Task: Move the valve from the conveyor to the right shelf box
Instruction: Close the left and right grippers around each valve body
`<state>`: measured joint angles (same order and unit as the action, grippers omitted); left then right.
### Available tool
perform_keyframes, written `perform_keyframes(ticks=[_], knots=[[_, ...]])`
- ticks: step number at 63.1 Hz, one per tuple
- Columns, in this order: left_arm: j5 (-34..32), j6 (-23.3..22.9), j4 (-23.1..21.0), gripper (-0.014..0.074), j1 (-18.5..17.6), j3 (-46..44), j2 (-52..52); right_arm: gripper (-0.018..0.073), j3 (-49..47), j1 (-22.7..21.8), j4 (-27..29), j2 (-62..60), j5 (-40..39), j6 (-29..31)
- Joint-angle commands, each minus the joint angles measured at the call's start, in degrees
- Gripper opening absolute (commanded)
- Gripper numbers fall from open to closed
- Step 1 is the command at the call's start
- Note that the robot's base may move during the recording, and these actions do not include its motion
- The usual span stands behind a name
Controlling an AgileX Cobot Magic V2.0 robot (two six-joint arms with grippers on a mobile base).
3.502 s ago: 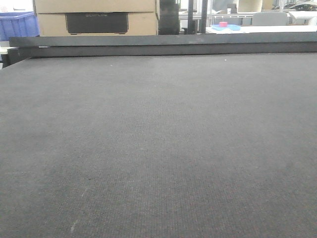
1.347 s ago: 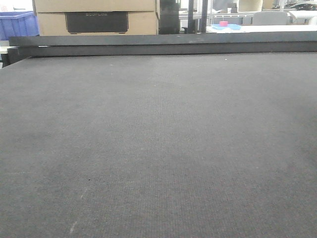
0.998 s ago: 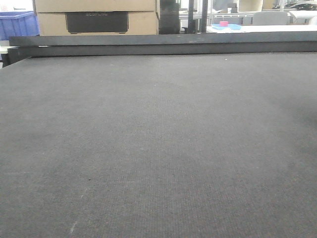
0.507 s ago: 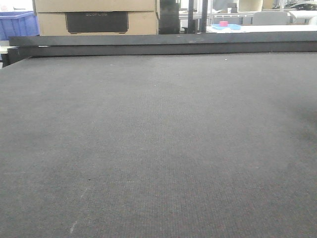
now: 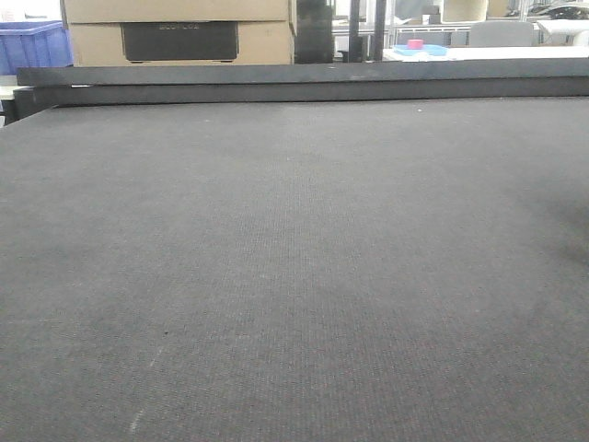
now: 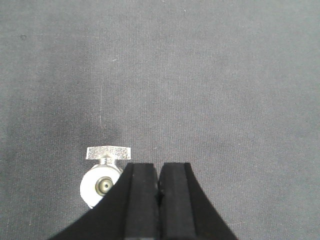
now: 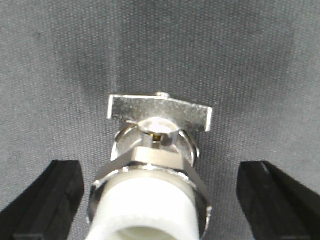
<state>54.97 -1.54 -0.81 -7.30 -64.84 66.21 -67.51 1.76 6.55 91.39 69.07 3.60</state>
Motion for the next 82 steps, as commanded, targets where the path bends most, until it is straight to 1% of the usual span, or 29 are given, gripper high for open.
perform_keyframes(ticks=[1,6,11,17,22,25,29,30,38,42,47,50,59,62,65,67,70,74,78,82], knots=[[-0.65,-0.08,-0.56,-0.0111,0.24,-0.4,-0.03,0.0505,-0.33,-0.35,-0.77,-0.01,-0.1,0.46],[-0.65,-0.08,-0.56,-0.0111,0.24,-0.4,-0.03,0.0479,-0.33,-0.35,-0.77,-0.01,-0.1,0.46],[-0.65,-0.08,-0.56,-0.0111,0.24,-0.4,-0.03,0.0428,-0.33,-0.35,-0.22,-0.01,-0.1,0.46],[-0.65,-0.08,-0.56,-0.0111,0.24,-0.4,-0.03,0.0309,-0.33,-0.35,0.35,-0.01,0.05,0.46],[-0.65,-0.08,-0.56,-0.0111,0.24,-0.4,-0.03,0.0146,-0.33,-0.35,0.44,-0.01,0.16,0.46],[-0.77,-0.08,-0.56,-0.0111,0.24,-0.4,-0.03,-0.0001,-0.33,-0.35,0.44,-0.01,0.16,0.46],[-0.75,-0.64,-0.56,-0.0111,0.24,-0.4,-0.03,-0.0149,-0.33,-0.35,0.58,-0.01,0.16,0.46],[-0.75,-0.99,-0.56,-0.0111,0.24,-0.4,-0.03,-0.0168,-0.33,-0.35,0.72,-0.01,0.16,0.46],[-0.5,-6.89,0.03,-0.0111,0.56,-0.85,-0.03,-0.0163,-0.33,-0.35,1.27,-0.01,0.16,0.46],[-0.24,-7.91,-0.1,-0.0111,2.02,-1.62,-0.03,-0.0163,-0.33,-0.35,1.57,-0.01,0.16,0.46],[-0.09,-7.94,-0.18,-0.0111,4.18,-3.14,-0.03,-0.0163,-0.33,-0.35,1.82,-0.01,0.18,0.46],[0.51,-7.69,-0.18,-0.0111,6.15,-4.35,-0.03,-0.0163,-0.33,-0.35,1.82,-0.01,0.18,0.46],[5.63,-3.47,-0.3,-0.0111,11.44,-8.17,0.83,-0.0163,-0.33,-0.35,1.83,-0.01,0.08,0.46],[8.66,-1.02,-1.14,-0.0111,13.22,-9.63,2.02,-0.0163,-0.33,-0.35,1.83,-0.01,-0.03,0.46],[12.04,2.77,-2.94,-0.0111,14.52,-11.13,3.49,-0.0163,-0.33,-0.35,1.94,-0.01,-0.14,0.46],[14.82,6.19,-4.57,-0.0111,15.57,-12.12,5.25,-0.0163,-0.33,-0.35,1.94,-0.01,-0.4,0.46],[14.99,9.32,-6.88,-0.0111,15.97,-13.32,7.16,-0.0163,-0.33,-0.35,2.07,-0.01,-0.68,0.46],[14.99,11.97,-8.37,-0.0111,15.97,-14.31,10.11,-0.0163,-0.33,-0.35,2.15,-0.01,-1.24,0.46],[14.99,12.55,-9.07,-0.0111,15.69,-14.33,11.91,-0.0163,-0.33,-0.35,2.15,-0.01,-1.64,0.46],[14.99,13.13,-9.06,-0.0111,14.6,-14.33,13.77,-0.0163,-0.33,-0.35,2.15,-0.01,-1.92,0.46]])
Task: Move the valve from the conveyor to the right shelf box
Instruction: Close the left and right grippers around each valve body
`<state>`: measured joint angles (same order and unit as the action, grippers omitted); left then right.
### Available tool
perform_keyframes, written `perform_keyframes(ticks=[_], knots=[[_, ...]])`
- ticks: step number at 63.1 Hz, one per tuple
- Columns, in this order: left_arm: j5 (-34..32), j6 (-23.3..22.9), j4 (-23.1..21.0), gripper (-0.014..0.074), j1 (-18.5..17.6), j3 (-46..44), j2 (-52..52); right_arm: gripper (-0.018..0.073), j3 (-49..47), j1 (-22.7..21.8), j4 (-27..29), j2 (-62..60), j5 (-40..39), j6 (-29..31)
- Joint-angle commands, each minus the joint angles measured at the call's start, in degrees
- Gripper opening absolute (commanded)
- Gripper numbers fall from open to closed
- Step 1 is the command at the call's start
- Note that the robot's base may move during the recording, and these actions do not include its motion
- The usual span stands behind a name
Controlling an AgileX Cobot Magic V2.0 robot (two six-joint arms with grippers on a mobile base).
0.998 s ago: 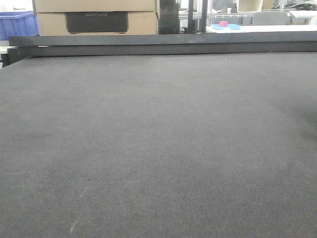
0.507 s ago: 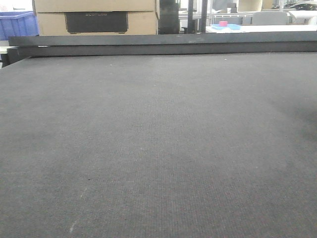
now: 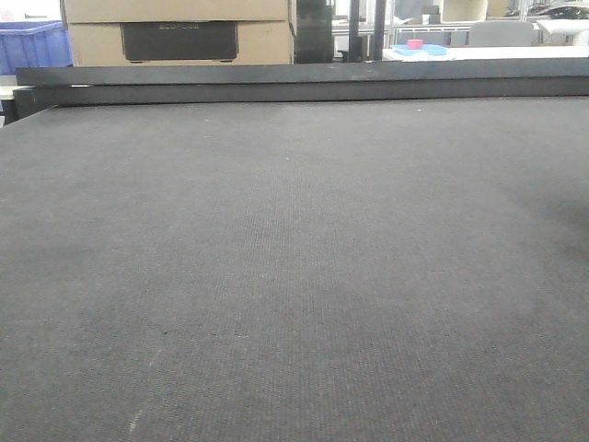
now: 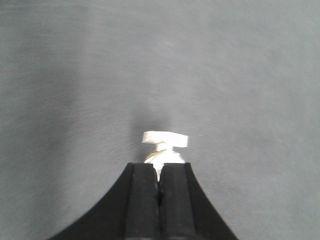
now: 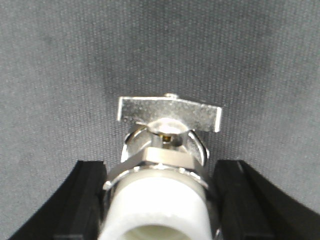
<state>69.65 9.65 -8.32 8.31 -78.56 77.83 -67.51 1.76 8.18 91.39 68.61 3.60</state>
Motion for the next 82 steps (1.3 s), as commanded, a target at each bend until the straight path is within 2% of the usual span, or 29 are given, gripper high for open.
perform_keyframes(ticks=[1,6,10,13,16,25,33,41,52,82], knots=[[0.31,1.95,-1.55,-0.0111,-1.32,-0.61,2.48,-0.0163,-0.33,-0.35,0.52,-0.01,-1.46,0.46],[0.31,1.95,0.45,-0.0111,-3.37,-0.61,4.06,-0.0163,-0.33,-0.35,0.62,-0.01,-1.45,0.46],[0.31,1.79,4.79,-0.0099,-5.5,-0.41,5.16,-0.0163,-0.33,-0.35,0.62,-0.01,-1.45,0.46],[0.31,0.98,8.32,-0.0059,-7.03,-0.15,5.47,-0.0163,-0.33,-0.35,0.62,-0.01,-1.45,0.46],[0.31,0.21,9.96,-0.0007,-8.01,0.16,5.71,-0.0163,-0.33,-0.35,0.62,-0.01,-1.45,0.46],[0.31,0.08,9.62,0.0185,-9.88,1.23,6.24,-0.0163,-0.33,-0.35,0.67,-0.01,-1.45,0.46],[0.31,-2.79,9.98,0.0368,-9.99,3.87,6.24,-0.0163,-0.33,-0.35,0.7,-0.01,-1.05,0.46],[-0.69,-2.79,10.28,0.0483,-9.99,8.15,6.32,-0.0163,-0.33,-0.35,0.8,-0.01,-1.08,0.46],[-6.38,-2.79,10.18,0.0494,-9.99,12.76,7.15,-0.0163,-0.33,-0.35,0.8,-0.01,-1.08,0.46],[-7.91,-2.79,10.17,0.0494,-9.99,12.52,14.84,-0.0163,-0.33,-0.35,2.57,-0.01,-1.03,0.46]])
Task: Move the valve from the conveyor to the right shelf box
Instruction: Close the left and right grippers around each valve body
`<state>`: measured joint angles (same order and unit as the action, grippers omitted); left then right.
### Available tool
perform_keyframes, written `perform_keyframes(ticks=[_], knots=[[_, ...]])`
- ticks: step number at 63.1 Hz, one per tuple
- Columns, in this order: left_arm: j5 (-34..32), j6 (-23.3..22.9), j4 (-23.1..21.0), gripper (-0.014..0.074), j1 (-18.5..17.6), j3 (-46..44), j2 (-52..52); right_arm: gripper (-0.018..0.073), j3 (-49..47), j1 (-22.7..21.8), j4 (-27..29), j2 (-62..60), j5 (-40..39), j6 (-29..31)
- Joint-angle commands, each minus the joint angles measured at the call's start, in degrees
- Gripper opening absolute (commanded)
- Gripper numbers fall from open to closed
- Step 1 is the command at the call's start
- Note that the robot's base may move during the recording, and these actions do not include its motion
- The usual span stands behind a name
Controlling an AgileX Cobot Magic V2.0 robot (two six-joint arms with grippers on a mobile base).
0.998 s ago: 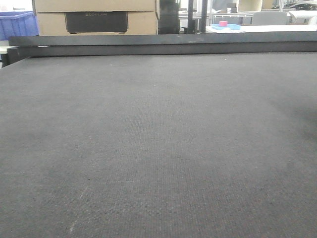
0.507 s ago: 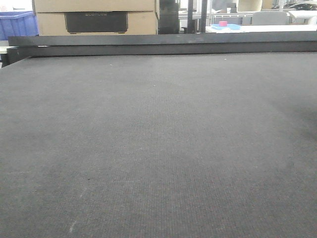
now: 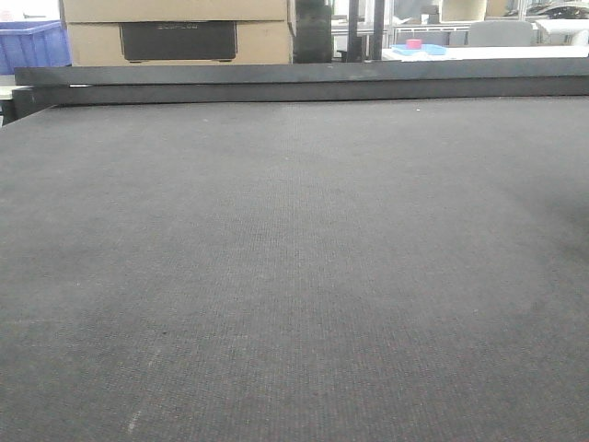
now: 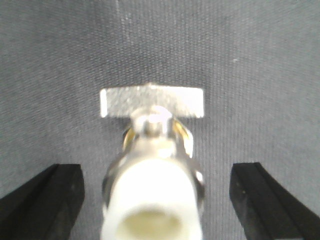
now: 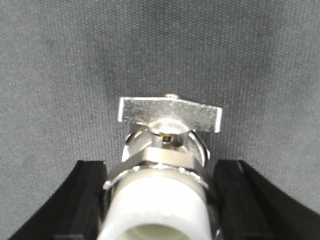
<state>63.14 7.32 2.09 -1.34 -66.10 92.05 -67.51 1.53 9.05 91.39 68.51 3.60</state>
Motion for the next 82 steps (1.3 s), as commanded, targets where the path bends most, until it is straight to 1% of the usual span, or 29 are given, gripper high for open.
perform_keyframes(ticks=[1,19,35,39,43,46,54,55,61,63,73,82], knots=[[-1.8,-0.46,-0.24,0.0494,-0.34,0.06,0.71,-0.0163,-0.33,-0.12,1.7,-0.01,-0.92,0.46],[-4.08,-0.46,0.32,0.0494,-0.23,0.06,1.05,-0.0163,-0.33,-0.12,1.7,-0.01,-0.82,0.46],[-3.7,-0.46,0.32,0.0494,-0.02,0.06,1.05,-0.0163,-0.33,-0.12,1.81,-0.01,-0.84,0.46],[-3.13,-0.46,0.32,0.0475,-0.02,0.06,1.05,-0.0163,-0.33,-0.12,1.81,-0.01,-0.84,0.46],[-2.3,-0.46,0.32,0.0424,-0.02,0.06,1.05,-0.0163,-0.33,-0.12,1.81,-0.01,-0.84,0.46],[-2.05,-0.46,0.32,0.037,-0.02,0.06,1.05,-0.0163,-0.33,-0.12,1.81,-0.01,-0.96,0.46],[-2.92,-0.46,0.32,0.0167,-0.02,0.06,1.05,-0.0163,-0.33,-0.12,1.81,-0.01,-1.21,0.46],[-2.92,-0.46,0.32,0.0127,-0.02,0.06,1.05,-0.0163,-0.33,-0.12,1.81,-0.01,-1.21,0.46],[-2.92,-0.46,0.11,-0.0044,-0.02,0.06,1.05,-0.0163,-0.46,-0.12,1.81,-0.15,-1.08,0.46],[-2.81,-0.46,0.11,-0.0116,-0.02,0.06,1.05,-0.0163,-0.46,-0.12,1.46,-0.4,-1.08,0.46],[-2.27,-0.46,0.11,-0.0111,-0.02,0.06,0.88,-0.0167,-0.46,-0.12,-0.18,-3.78,-1.74,0.46],[-2.13,-0.46,-2.76,-0.0111,-0.02,-0.57,-1.82,-0.0167,-0.46,-0.12,-2.69,-8.88,-3.1,0.46]])
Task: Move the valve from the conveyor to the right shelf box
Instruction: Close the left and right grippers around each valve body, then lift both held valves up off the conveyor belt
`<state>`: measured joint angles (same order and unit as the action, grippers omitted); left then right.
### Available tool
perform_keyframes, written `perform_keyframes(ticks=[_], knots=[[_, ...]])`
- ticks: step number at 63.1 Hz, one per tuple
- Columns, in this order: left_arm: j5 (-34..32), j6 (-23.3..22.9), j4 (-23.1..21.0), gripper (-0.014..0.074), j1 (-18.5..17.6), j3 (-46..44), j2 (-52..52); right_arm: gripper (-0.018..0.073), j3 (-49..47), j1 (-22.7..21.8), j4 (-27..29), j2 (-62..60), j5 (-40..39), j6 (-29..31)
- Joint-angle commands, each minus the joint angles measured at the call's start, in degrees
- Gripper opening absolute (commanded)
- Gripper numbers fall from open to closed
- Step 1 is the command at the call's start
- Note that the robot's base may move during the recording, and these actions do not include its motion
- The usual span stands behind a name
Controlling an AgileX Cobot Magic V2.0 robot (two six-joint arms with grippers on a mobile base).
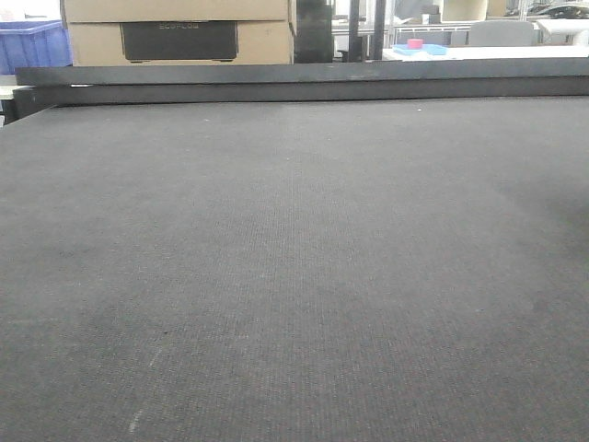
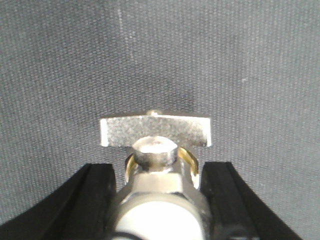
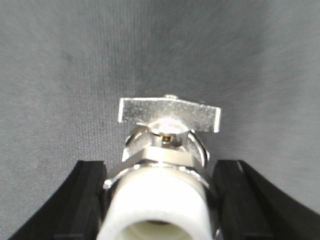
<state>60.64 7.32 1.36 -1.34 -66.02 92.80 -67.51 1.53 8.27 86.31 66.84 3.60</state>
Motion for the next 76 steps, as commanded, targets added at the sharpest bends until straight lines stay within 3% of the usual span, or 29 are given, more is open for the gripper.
perform_keyframes(ticks=[1,34,50,76], knots=[[0.37,-0.46,-2.33,-0.0111,-0.02,-0.79,-2.94,-0.0167,-0.46,-0.12,-2.18,-4.3,-1.89,0.46],[2.67,-0.46,-5.14,-0.0111,-0.02,-2.86,-24.36,-0.0167,-0.46,-0.12,-2.46,-18.37,-11.81,0.46],[-4.39,-0.46,-5.14,-0.0111,-0.02,-2.86,-34.89,-0.0167,-0.46,-0.12,-2.46,-21.84,-15.82,0.46],[-6.9,-0.46,-5.14,-0.0111,-0.02,-2.86,-36.89,-0.0167,-0.46,-0.12,-2.46,-22.07,-18.89,0.46]])
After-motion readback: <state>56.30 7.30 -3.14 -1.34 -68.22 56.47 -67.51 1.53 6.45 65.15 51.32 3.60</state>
